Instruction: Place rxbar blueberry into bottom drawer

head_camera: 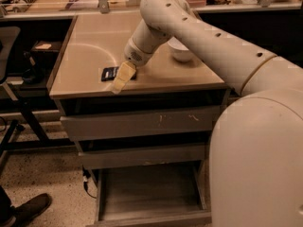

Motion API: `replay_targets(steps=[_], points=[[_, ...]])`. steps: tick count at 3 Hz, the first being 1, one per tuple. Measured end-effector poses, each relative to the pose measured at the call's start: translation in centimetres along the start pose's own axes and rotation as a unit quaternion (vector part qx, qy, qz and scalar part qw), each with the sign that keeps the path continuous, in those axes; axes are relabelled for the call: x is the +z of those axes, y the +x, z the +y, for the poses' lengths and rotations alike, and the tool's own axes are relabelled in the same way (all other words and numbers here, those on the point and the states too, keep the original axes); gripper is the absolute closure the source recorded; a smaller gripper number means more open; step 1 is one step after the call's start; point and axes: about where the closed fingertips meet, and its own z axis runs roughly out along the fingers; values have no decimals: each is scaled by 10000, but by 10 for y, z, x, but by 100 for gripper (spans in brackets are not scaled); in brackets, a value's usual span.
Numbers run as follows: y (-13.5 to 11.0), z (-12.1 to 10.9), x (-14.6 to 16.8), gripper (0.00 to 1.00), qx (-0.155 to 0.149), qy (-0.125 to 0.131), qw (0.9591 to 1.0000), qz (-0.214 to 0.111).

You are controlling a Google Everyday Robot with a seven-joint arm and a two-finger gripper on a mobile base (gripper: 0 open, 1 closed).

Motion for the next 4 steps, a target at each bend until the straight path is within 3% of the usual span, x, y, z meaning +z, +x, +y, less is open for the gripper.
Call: replay_targets(steps=[4], points=[[0, 0, 0, 88, 0, -1, 10000, 0]])
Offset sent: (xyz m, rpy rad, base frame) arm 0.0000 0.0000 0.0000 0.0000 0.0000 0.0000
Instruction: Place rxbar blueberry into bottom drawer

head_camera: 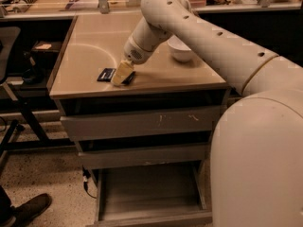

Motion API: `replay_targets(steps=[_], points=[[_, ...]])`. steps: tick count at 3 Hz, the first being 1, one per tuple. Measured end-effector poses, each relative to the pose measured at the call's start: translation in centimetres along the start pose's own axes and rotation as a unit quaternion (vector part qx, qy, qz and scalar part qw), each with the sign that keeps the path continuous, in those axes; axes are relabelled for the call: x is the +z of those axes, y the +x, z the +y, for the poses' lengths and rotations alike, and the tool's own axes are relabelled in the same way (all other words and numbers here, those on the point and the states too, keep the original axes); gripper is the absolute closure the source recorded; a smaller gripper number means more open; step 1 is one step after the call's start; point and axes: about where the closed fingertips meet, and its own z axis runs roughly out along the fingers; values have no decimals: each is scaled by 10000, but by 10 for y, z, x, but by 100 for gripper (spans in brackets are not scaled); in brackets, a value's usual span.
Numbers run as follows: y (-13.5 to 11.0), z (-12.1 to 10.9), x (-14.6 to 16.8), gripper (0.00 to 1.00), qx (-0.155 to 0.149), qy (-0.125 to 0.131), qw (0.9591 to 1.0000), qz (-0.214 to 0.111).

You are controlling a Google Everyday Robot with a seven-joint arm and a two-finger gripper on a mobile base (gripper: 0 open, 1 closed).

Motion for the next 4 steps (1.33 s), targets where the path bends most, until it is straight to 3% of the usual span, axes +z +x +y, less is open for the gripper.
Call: replay_targets(steps=[1, 4], points=[[0, 0, 0, 100, 0, -1, 10000, 0], [-7, 0, -11, 100, 0, -1, 10000, 0]])
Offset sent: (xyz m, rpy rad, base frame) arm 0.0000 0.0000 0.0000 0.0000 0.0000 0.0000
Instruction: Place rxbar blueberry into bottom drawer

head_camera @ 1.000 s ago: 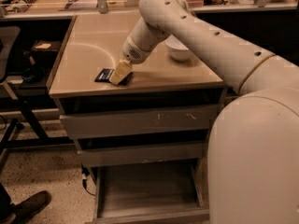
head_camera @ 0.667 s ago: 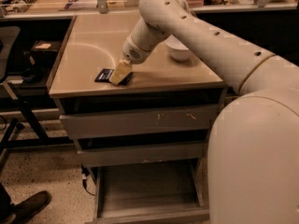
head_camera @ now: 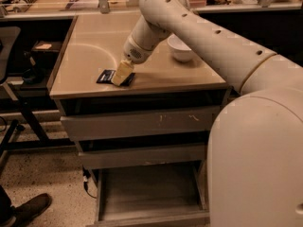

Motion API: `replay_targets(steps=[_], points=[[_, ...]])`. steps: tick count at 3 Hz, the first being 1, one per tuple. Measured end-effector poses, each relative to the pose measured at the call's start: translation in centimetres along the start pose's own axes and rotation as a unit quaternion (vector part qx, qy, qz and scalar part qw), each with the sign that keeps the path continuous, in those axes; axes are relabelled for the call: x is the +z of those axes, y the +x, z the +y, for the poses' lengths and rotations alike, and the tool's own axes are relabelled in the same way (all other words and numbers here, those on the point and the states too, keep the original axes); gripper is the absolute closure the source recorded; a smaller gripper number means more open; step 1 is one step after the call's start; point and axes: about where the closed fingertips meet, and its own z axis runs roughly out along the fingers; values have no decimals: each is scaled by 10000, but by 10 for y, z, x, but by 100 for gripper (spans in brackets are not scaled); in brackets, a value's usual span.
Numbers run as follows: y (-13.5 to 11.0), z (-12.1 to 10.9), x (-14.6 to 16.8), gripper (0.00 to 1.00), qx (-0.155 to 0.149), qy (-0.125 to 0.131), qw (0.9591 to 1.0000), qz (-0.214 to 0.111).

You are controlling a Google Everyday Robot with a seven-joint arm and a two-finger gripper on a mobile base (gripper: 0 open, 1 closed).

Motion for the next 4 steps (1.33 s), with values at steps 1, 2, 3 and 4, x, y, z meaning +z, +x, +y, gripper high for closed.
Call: replay_targets(steps=[1, 2, 3, 4], points=[[10, 17, -9, 100, 140, 75, 9999, -48], [25, 54, -42, 100, 498, 371, 9976, -290], [45, 93, -51, 100, 671, 433, 9962, -350], [55, 101, -45, 100, 693, 384, 9965, -259]])
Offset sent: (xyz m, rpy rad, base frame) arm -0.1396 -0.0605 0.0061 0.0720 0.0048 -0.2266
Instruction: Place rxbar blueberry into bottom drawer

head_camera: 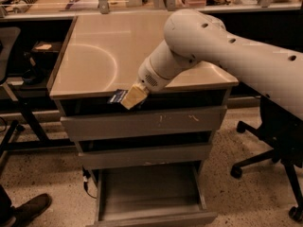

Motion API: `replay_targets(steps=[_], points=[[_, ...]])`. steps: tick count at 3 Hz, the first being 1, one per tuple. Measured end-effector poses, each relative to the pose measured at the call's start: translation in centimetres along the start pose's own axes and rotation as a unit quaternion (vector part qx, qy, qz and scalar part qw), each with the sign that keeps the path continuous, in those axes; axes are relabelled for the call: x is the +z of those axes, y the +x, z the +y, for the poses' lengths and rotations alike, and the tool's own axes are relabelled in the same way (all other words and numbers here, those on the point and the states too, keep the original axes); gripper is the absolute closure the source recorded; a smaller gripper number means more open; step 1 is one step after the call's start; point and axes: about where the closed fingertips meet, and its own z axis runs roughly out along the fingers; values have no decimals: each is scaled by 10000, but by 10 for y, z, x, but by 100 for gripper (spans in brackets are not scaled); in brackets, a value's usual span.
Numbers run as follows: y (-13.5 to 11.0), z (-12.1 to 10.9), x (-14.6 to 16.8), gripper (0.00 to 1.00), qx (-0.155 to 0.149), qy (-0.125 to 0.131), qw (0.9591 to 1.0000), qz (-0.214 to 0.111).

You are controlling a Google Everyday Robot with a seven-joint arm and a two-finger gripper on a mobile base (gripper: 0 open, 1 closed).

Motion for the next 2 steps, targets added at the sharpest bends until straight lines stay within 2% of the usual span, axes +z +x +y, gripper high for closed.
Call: replay_targets(steps=[1, 2], points=[[0, 7, -9, 100, 83, 95, 9999, 33], [20, 36, -15, 100, 443, 139, 9988, 130]])
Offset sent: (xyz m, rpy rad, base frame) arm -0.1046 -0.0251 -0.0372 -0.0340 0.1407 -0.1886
